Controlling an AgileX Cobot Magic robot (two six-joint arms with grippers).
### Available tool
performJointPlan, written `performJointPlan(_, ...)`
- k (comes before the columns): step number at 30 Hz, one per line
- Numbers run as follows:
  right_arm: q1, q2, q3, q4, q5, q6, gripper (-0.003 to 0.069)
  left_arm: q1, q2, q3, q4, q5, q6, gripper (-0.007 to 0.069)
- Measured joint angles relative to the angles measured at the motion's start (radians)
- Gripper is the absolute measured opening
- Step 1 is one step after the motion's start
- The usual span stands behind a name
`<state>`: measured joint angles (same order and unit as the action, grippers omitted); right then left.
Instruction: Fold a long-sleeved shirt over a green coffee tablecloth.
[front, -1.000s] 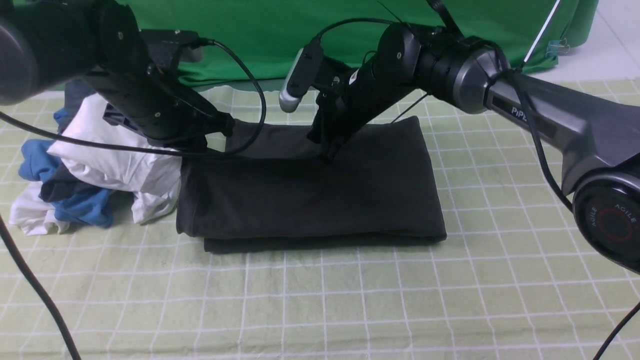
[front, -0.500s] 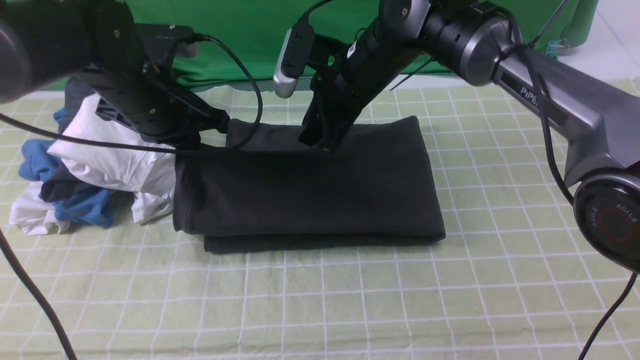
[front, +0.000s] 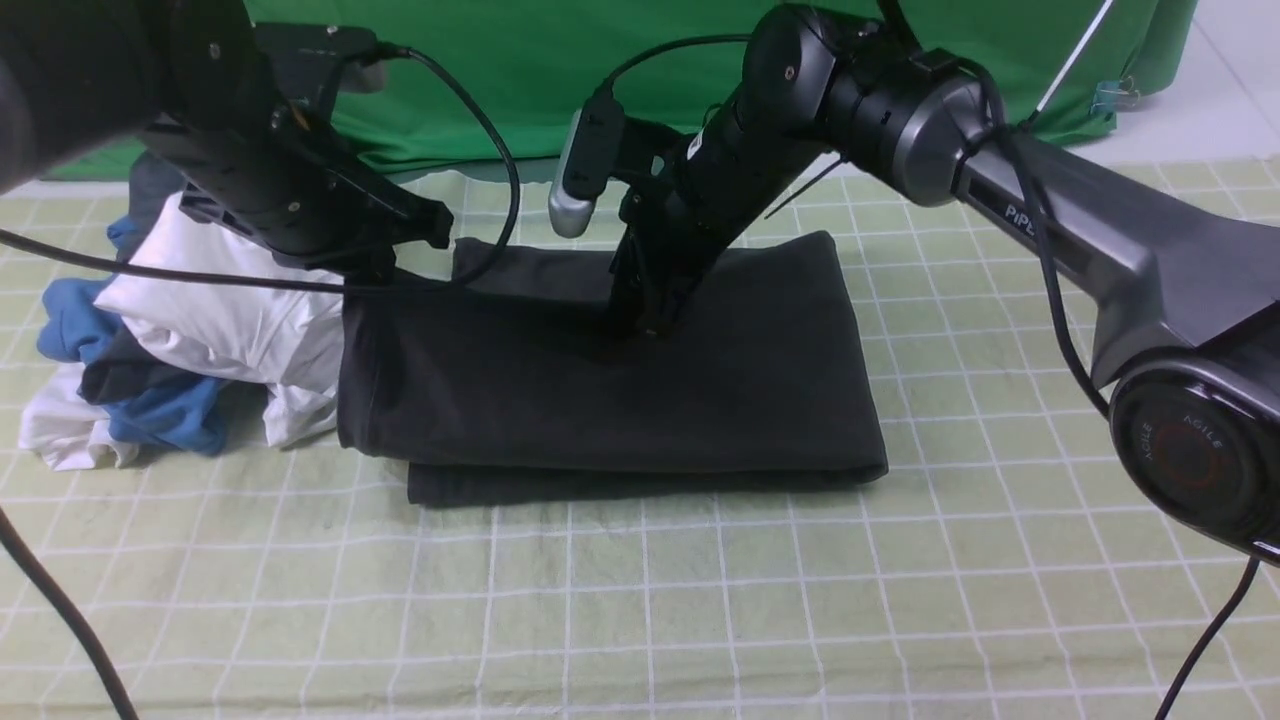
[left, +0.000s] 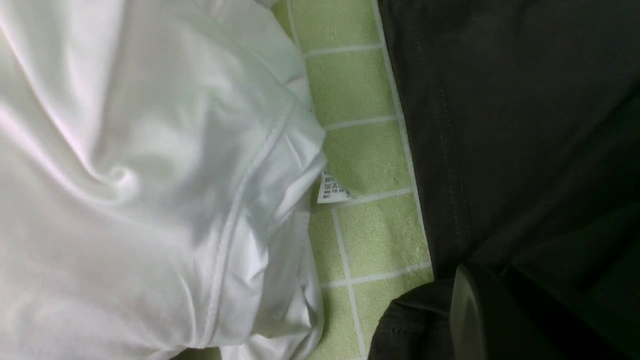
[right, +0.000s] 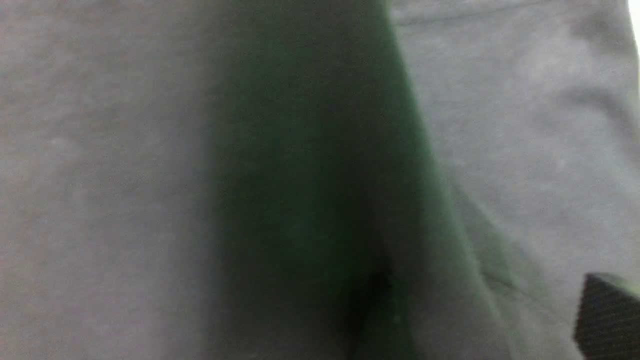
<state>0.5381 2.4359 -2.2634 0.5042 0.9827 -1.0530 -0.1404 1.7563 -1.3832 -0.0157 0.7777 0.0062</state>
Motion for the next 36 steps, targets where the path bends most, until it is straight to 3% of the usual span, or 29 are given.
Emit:
performJointPlan(3, 0.005, 0.002, 0.0, -0.026, -0.012, 0.0, 0.0556, 0.0, 0.0, 0.0, -0.001, 0.001, -0.006, 0.0024)
performJointPlan(6, 0.013, 0.012, 0.0, -0.058, -0.018, 0.0, 0.0552, 0.0, 0.0, 0.0, -0.005, 0.001, -0.006, 0.0024)
performJointPlan(11, 0.023, 0.041, 0.0, -0.093, -0.034, -0.001, 0.0466, 0.0, 0.0, 0.0, -0.018, 0.001, -0.006, 0.0024)
performJointPlan(14, 0.023, 0.045, 0.0, -0.095, -0.046, -0.001, 0.031, 0.0, 0.0, 0.0, -0.018, 0.003, -0.006, 0.0024)
performJointPlan(15, 0.023, 0.047, 0.0, -0.097, -0.047, -0.001, 0.0216, 0.0, 0.0, 0.0, -0.018, 0.003, -0.006, 0.0024)
performJointPlan(16, 0.023, 0.047, 0.0, -0.097, -0.047, -0.001, 0.0199, 0.0, 0.0, 0.0, -0.018, 0.003, -0.006, 0.0024)
performJointPlan(17, 0.023, 0.05, 0.0, -0.097, -0.048, -0.002, 0.0089, 0.0, 0.0, 0.0, -0.018, 0.003, -0.006, 0.0024)
performJointPlan(19, 0.023, 0.05, 0.0, -0.097, -0.048, -0.004, 0.003, 0.0, 0.0, 0.0, -0.018, 0.003, -0.006, 0.0024)
performJointPlan(36, 0.023, 0.059, -0.078, -0.13, -0.113, 0.026, 0.0017, 0.0, 0.01, 0.0, 0.055, 0.002, -0.052, 0.0024)
